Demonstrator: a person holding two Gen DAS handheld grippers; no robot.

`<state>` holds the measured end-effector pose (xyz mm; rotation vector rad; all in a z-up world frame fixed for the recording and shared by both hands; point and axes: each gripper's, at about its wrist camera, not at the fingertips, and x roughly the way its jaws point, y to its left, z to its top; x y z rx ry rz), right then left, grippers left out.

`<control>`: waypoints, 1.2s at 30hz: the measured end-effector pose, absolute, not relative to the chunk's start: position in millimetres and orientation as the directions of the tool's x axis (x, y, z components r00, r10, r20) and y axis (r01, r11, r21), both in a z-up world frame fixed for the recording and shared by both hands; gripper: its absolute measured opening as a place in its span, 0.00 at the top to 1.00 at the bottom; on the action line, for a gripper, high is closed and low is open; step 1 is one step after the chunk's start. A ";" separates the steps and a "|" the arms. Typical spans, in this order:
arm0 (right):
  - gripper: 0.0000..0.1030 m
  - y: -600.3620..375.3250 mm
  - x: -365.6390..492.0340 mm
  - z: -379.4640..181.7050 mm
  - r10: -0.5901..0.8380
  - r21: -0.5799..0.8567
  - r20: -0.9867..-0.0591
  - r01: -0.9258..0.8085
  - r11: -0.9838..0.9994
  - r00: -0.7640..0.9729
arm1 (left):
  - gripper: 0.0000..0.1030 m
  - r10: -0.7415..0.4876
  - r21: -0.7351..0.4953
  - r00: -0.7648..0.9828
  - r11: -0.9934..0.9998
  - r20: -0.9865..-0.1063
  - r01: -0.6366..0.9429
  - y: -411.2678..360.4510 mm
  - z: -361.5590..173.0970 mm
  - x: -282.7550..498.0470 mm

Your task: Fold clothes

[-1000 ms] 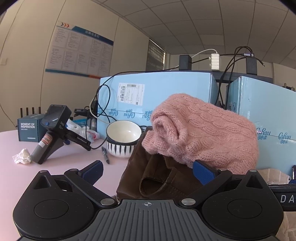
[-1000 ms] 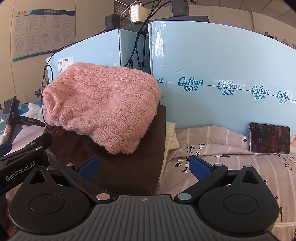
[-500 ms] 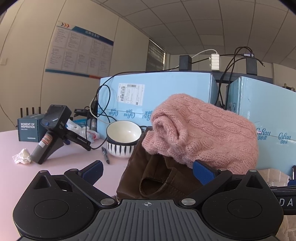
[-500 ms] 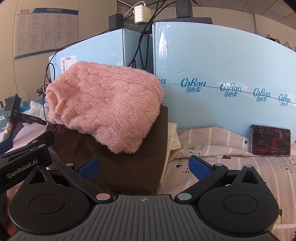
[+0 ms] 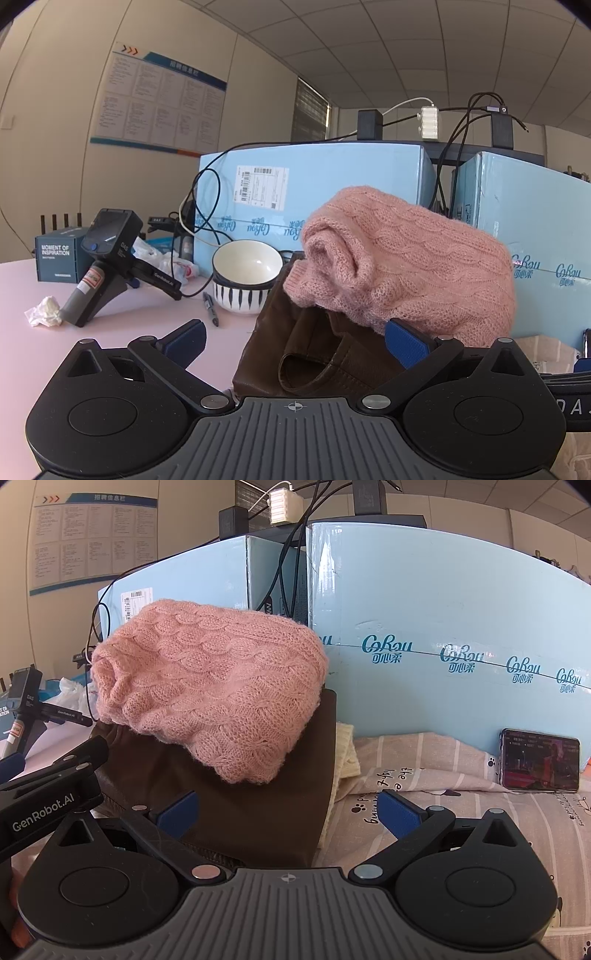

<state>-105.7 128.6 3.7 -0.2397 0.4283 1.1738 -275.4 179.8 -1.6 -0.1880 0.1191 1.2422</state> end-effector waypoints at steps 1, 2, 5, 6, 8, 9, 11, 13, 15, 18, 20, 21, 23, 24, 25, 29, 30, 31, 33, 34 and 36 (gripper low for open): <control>0.00 128.6 -105.8 3.6 0.837 0.039 -0.445 -0.927 0.374 0.319 | 0.00 0.928 -0.077 0.319 0.310 -0.192 -0.948 179.9 -1.6 -275.4; 0.00 128.6 -105.9 3.6 0.837 0.038 -0.445 -0.927 0.374 0.319 | 0.00 0.928 -0.078 0.319 0.310 -0.191 -0.948 179.7 -1.5 -275.5; 0.00 128.7 -106.2 3.4 0.836 0.037 -0.446 -0.927 0.374 0.320 | 0.00 0.928 -0.079 0.319 0.309 -0.190 -0.948 179.7 -1.4 -275.9; 0.00 128.7 -106.2 3.4 0.836 0.036 -0.446 -0.927 0.374 0.320 | 0.00 0.929 -0.080 0.318 0.308 -0.190 -0.948 179.7 -1.4 -276.2; 0.00 129.2 -106.4 3.2 0.835 0.033 -0.447 -0.927 0.375 0.321 | 0.00 0.930 -0.081 0.316 0.306 -0.190 -0.949 179.9 -1.4 -276.6; 0.00 129.3 -106.3 3.2 0.834 0.033 -0.447 -0.926 0.375 0.322 | 0.00 0.930 -0.082 0.315 0.305 -0.189 -0.949 179.9 -1.3 -276.7; 0.00 129.0 -105.8 3.3 0.834 0.033 -0.445 -0.925 0.378 0.325 | 0.00 0.930 -0.083 0.313 0.303 -0.191 -0.949 180.2 -1.3 -276.9; 0.00 128.6 -105.3 3.5 0.834 0.033 -0.443 -0.924 0.381 0.328 | 0.00 0.930 -0.084 0.312 0.302 -0.192 -0.950 180.6 -1.3 -277.2; 0.00 128.6 -104.8 3.4 0.834 0.034 -0.443 -0.923 0.383 0.330 | 0.00 0.930 -0.085 0.313 0.302 -0.191 -0.950 180.4 -1.3 -277.5; 0.00 128.6 -105.3 3.4 0.833 0.033 -0.443 -0.923 0.384 0.331 | 0.00 0.930 -0.083 0.313 0.302 -0.191 -0.950 180.1 -1.5 -277.3; 0.00 128.7 -105.2 3.4 0.833 0.033 -0.443 -0.923 0.384 0.331 | 0.00 0.930 -0.082 0.313 0.303 -0.190 -0.950 179.9 -1.6 -277.1; 0.00 128.7 -105.1 3.3 0.833 0.033 -0.444 -0.923 0.384 0.330 | 0.00 0.930 -0.081 0.313 0.303 -0.190 -0.950 179.8 -1.6 -277.0; 0.00 128.7 -105.1 3.1 0.833 0.033 -0.445 -0.923 0.384 0.330 | 0.00 0.931 -0.079 0.313 0.304 -0.190 -0.950 179.6 -1.7 -276.8; 0.00 128.8 -105.2 2.9 0.833 0.032 -0.445 -0.923 0.383 0.330 | 0.00 0.931 -0.079 0.313 0.304 -0.190 -0.949 179.5 -1.8 -276.7; 0.00 128.8 -105.4 2.8 0.833 0.031 -0.445 -0.924 0.382 0.329 | 0.00 0.931 -0.078 0.313 0.304 -0.189 -0.949 179.4 -1.8 -276.6; 0.00 129.0 -105.2 2.7 0.832 0.031 -0.446 -0.923 0.382 0.330 | 0.00 0.930 -0.076 0.314 0.305 -0.189 -0.949 179.1 -2.0 -276.3; 0.00 129.0 -105.1 2.7 0.832 0.032 -0.446 -0.924 0.382 0.329 | 0.00 0.930 -0.075 0.315 0.306 -0.189 -0.949 179.1 -1.9 -276.3; 0.00 129.0 -105.1 2.6 0.833 0.032 -0.446 -0.924 0.382 0.329 | 0.00 0.930 -0.074 0.315 0.306 -0.190 -0.949 179.1 -1.9 -276.1; 0.00 128.9 -105.0 2.6 0.833 0.032 -0.446 -0.924 0.381 0.328 | 0.00 0.930 -0.071 0.315 0.307 -0.190 -0.949 179.1 -2.0 -275.8; 0.00 128.8 -105.0 2.6 0.833 0.032 -0.446 -0.924 0.380 0.327 | 0.00 0.930 -0.071 0.315 0.307 -0.190 -0.949 179.1 -2.0 -275.7; 0.00 129.0 -105.0 2.7 0.833 0.032 -0.446 -0.924 0.380 0.327 | 0.00 0.930 -0.071 0.314 0.306 -0.190 -0.949 179.2 -2.0 -275.7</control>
